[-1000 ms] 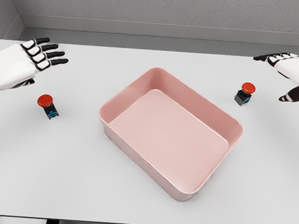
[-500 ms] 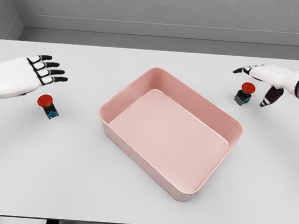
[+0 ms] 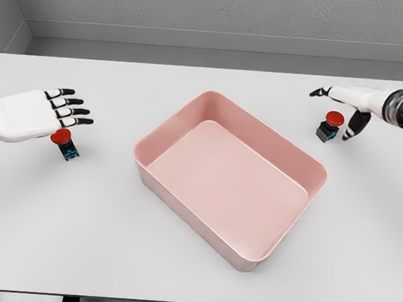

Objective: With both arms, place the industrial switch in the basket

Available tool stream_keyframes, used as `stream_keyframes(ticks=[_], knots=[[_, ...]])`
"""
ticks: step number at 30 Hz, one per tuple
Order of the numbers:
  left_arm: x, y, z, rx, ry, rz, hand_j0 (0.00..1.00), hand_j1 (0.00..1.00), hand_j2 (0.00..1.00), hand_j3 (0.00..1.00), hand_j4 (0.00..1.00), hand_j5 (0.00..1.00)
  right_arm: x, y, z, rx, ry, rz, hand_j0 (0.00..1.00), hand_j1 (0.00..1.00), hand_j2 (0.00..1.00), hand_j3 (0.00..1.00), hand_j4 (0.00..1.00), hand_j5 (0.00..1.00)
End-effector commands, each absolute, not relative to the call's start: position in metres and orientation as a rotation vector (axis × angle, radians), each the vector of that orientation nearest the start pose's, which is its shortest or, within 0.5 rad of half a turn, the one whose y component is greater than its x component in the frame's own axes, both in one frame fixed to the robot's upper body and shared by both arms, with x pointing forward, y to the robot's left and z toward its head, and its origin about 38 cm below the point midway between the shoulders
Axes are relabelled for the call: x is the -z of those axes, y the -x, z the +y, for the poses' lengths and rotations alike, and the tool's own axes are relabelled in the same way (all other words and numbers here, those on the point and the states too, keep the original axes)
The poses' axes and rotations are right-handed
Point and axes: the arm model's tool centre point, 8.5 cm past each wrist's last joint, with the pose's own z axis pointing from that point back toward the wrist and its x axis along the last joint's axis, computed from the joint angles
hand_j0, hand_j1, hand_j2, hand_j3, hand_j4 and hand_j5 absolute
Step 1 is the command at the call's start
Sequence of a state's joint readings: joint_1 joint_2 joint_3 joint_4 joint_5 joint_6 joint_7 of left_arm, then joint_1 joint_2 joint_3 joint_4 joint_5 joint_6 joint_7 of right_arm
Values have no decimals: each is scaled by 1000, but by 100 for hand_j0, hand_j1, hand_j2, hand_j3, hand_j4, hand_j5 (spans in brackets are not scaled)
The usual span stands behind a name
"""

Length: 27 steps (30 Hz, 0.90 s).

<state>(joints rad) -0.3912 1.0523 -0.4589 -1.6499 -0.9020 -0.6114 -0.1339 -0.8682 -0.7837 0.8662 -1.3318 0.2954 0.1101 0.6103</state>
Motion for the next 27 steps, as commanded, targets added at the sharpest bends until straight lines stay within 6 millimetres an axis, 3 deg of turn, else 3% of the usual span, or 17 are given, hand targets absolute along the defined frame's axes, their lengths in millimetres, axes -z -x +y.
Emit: stream_keyframes(ticks=[1,9,13,22,23,27], knots=[[-218,-381,355,-2857,1086,1536,100,100,100,100,100,100,-205,-497,-330,-1609,549,-904,100,100,100,100,100,100],[-209,-373,347,-2860,1035,1524,100,100,100,100,100,100,-197,-500,-345,-1580,554,-861,100,100,100,100,100,100],[-208,-375,349,-2867,1043,1522,100,100,100,100,100,100,-197,-500,-345,-1580,554,-861,100,100,100,100,100,100],[-184,-380,354,-2957,1008,1516,100,100,100,100,100,100,-196,-500,-334,-1602,541,-876,100,100,100,100,100,100],[-181,-382,357,-2971,1010,1517,100,100,100,100,100,100,-195,-500,-334,-1606,538,-875,91,91,91,91,91,91],[-172,-385,358,-2997,1002,1530,100,100,100,100,100,100,-191,-498,-333,-1617,533,-866,76,76,76,76,76,76]])
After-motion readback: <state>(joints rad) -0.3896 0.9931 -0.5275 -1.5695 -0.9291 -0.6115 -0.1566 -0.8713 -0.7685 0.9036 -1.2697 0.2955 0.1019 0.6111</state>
